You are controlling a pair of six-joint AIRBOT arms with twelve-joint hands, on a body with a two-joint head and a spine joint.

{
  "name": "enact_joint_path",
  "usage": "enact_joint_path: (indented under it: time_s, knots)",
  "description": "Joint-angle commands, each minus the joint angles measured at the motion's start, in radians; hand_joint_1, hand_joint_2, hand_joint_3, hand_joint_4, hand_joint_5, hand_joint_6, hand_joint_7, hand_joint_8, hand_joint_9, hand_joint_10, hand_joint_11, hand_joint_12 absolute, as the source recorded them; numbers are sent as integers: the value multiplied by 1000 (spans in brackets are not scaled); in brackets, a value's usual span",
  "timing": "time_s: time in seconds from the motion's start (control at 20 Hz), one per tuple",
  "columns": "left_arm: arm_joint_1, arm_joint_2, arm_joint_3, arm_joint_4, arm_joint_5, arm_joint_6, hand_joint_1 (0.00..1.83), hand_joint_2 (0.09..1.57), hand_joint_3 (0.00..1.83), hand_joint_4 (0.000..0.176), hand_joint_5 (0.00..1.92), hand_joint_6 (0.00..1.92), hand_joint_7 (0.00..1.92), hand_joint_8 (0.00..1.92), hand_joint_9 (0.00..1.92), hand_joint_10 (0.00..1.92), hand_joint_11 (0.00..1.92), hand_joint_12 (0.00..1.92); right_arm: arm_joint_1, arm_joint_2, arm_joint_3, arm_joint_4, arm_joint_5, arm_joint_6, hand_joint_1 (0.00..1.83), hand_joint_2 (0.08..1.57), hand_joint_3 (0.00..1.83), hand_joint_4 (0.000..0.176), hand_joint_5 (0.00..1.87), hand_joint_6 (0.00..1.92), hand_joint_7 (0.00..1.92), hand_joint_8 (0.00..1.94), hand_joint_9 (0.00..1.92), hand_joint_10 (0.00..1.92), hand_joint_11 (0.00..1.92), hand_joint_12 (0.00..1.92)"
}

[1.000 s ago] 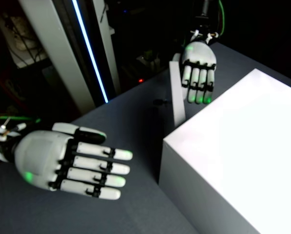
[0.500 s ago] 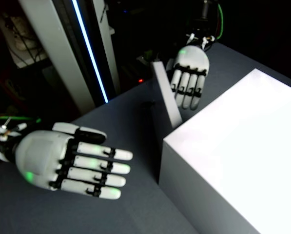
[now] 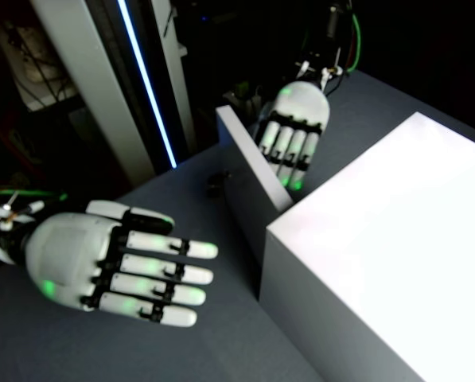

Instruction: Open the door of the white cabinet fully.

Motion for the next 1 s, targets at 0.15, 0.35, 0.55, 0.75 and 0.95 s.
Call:
enact_joint_path:
  time_s: [0.15,0.35,0.55,0.75,0.95]
  knots:
    - [-15,-9,-2,-1,-117,-8,759,1351,0,0,314,1,238,1,193,3,96,336,2,2,7,22,131,12,675,1328,0,20,352,0,320,2,219,0,55,201]
    - [-28,-23,1,13,-116,-8,689,1394,6,0,326,10,247,8,218,8,97,344,2,2,8,22,131,13,679,1334,1,29,339,0,309,0,201,2,30,211]
    - [-50,-47,13,28,-113,-14,863,1298,0,0,217,4,200,2,203,6,123,328,2,2,10,22,131,14,750,1340,0,0,353,5,323,5,229,5,55,241]
    - [-52,-49,14,28,-113,-14,752,1336,3,0,134,0,125,0,125,0,99,209,2,2,10,22,131,15,694,1332,0,19,352,2,314,1,229,2,60,252]
    - [-53,-52,15,29,-113,-14,640,1398,4,0,145,1,146,1,147,2,106,148,2,2,10,22,131,15,724,1328,0,2,359,2,319,1,240,3,75,247]
